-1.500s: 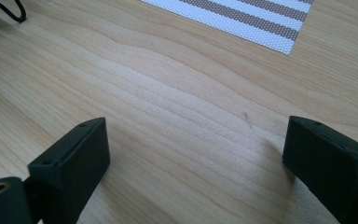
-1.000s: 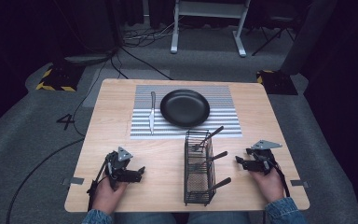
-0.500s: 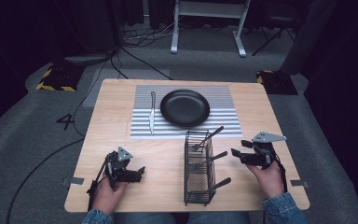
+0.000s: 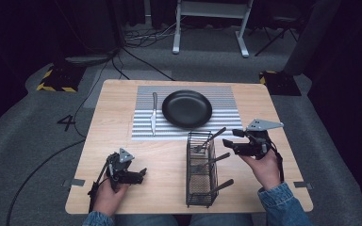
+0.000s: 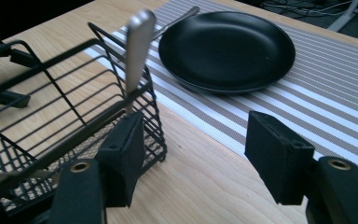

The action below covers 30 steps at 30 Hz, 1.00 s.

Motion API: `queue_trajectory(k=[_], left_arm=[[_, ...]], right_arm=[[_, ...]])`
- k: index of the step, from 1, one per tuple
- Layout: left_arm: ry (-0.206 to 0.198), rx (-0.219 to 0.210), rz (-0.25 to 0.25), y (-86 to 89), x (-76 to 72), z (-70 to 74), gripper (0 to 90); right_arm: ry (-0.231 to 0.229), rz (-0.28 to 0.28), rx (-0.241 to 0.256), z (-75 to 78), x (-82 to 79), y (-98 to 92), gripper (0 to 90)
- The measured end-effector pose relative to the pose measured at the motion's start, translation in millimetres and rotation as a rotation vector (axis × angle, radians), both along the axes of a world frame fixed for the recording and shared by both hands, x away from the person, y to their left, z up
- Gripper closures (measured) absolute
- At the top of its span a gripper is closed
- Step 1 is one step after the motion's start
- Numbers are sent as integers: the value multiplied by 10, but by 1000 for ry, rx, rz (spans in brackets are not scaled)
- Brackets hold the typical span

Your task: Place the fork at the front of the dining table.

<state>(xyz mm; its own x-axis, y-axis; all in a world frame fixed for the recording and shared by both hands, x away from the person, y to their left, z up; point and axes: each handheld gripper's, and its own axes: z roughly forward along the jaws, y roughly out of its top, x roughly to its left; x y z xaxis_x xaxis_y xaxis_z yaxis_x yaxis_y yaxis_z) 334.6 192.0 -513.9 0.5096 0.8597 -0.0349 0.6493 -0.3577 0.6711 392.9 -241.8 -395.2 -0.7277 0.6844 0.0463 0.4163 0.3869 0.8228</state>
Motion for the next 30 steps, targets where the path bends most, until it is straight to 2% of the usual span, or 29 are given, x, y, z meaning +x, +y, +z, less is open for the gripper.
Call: queue_trajectory(k=[10, 18, 24, 30], left_arm=[[0, 0, 0, 0, 0, 0, 44], [0, 0, 0, 0, 0, 0, 44], [0, 1, 0, 0, 0, 0, 43], [0, 0, -1, 0, 0, 0, 44]], right_arm=[[16, 60, 27, 73, -10, 160, 425], [47, 95, 39, 47, 48, 278, 570], [62, 99, 49, 25, 87, 320, 661], [56, 92, 59, 35, 87, 325, 776]])
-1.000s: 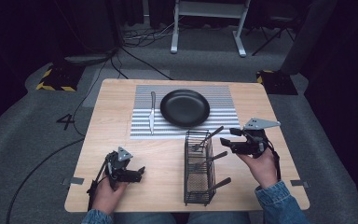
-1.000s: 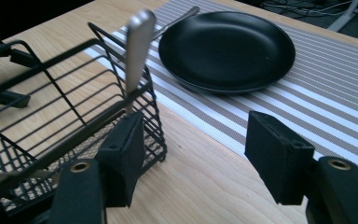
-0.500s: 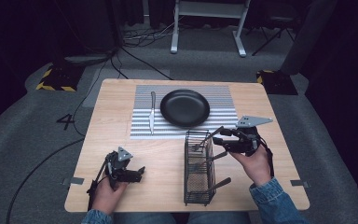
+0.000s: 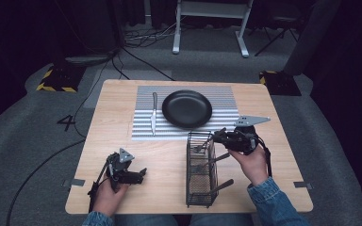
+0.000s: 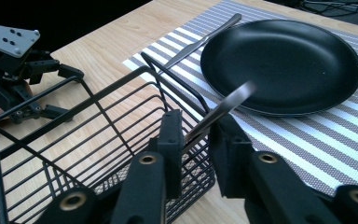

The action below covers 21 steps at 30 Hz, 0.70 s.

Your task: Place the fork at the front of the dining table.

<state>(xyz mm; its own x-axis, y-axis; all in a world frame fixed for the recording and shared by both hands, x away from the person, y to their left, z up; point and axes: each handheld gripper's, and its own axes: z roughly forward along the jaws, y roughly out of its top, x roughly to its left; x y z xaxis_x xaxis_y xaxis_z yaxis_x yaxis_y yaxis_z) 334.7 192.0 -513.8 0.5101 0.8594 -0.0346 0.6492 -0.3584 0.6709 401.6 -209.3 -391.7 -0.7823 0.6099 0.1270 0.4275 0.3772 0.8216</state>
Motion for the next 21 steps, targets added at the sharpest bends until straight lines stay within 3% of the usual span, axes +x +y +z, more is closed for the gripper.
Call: queue_trajectory(k=[7, 21], left_arm=[[0, 0, 0, 0, 0, 0, 44], [0, 0, 0, 0, 0, 0, 44]], right_arm=[[29, 26, 41, 17, 2, -9, 817], [-20, 52, 25, 208, -47, 74, 864]])
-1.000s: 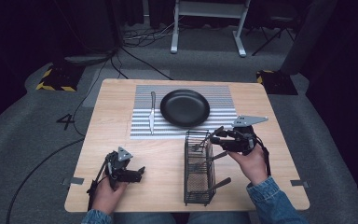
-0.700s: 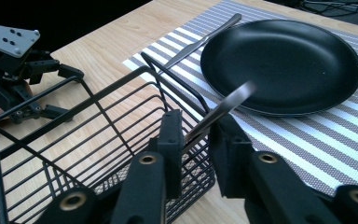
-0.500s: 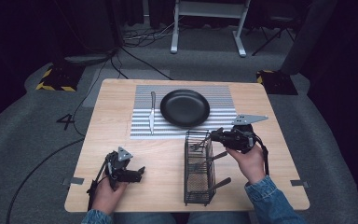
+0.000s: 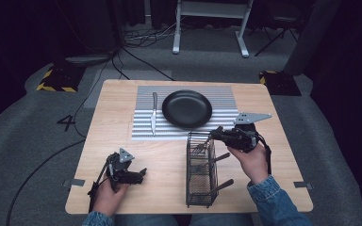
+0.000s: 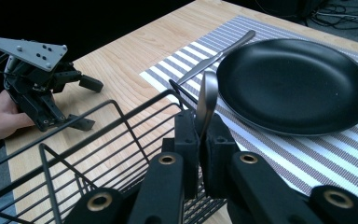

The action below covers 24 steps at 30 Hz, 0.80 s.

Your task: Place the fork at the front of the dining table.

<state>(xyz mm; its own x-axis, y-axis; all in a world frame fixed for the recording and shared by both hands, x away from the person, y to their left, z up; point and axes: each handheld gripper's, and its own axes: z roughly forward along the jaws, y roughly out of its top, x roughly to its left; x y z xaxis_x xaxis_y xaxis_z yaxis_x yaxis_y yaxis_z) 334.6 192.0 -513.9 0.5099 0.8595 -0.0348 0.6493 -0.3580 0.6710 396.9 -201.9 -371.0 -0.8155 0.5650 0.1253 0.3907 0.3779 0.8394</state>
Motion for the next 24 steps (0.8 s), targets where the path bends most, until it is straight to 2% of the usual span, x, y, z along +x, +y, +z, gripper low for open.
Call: queue_trajectory(k=[10, 15, 24], left_arm=[[0, 1, -1, 1, 0, 0, 44], [0, 0, 0, 0, 0, 0, 44], [0, 0, 0, 0, 0, 0, 44]], right_arm=[[-41, 11, 13, 236, -21, -31, 864], [-49, 13, 36, 351, -15, -82, 864], [-72, 10, 50, 528, -34, -159, 864]])
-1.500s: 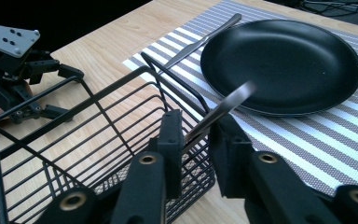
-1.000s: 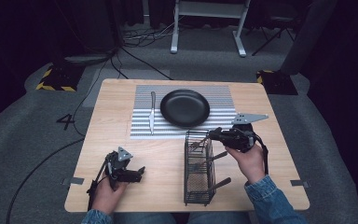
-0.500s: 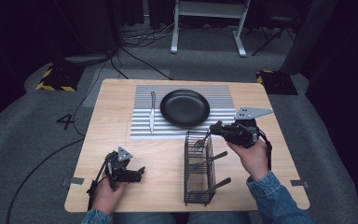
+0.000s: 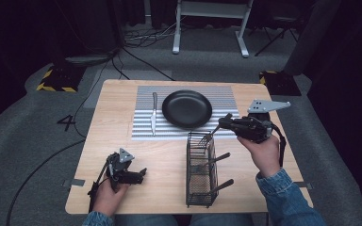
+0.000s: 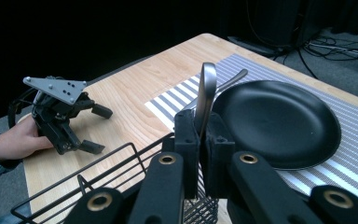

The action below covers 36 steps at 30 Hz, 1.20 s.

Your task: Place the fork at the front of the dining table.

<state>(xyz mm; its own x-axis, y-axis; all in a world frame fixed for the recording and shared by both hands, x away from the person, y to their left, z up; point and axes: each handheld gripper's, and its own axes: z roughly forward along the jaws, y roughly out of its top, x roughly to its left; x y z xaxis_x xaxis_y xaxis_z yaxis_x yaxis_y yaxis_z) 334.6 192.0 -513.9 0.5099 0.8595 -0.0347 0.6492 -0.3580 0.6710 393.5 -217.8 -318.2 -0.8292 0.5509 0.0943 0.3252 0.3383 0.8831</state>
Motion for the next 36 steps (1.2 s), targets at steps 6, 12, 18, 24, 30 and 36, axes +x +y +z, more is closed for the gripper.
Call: queue_trajectory(k=[6, 12, 18, 24, 30, 36], left_arm=[[0, 0, 0, 0, 0, 0, 43], [0, 0, 0, 0, 0, 0, 44], [0, 1, -1, 1, 0, 0, 44], [1, 3, -2, 2, 0, 1, 44], [1, 2, -1, 1, -1, 1, 44], [1, 2, -1, 1, -1, 1, 44]], right_arm=[[-24, -10, 10, 96, -10, -66, 864], [-52, -37, 36, 249, 3, -205, 864], [-86, -56, 34, 381, 4, -286, 864], [-87, -83, 24, 398, 103, -344, 865], [-89, -105, 27, 403, 202, -389, 864], [-100, -140, 8, 402, 283, -426, 865]])
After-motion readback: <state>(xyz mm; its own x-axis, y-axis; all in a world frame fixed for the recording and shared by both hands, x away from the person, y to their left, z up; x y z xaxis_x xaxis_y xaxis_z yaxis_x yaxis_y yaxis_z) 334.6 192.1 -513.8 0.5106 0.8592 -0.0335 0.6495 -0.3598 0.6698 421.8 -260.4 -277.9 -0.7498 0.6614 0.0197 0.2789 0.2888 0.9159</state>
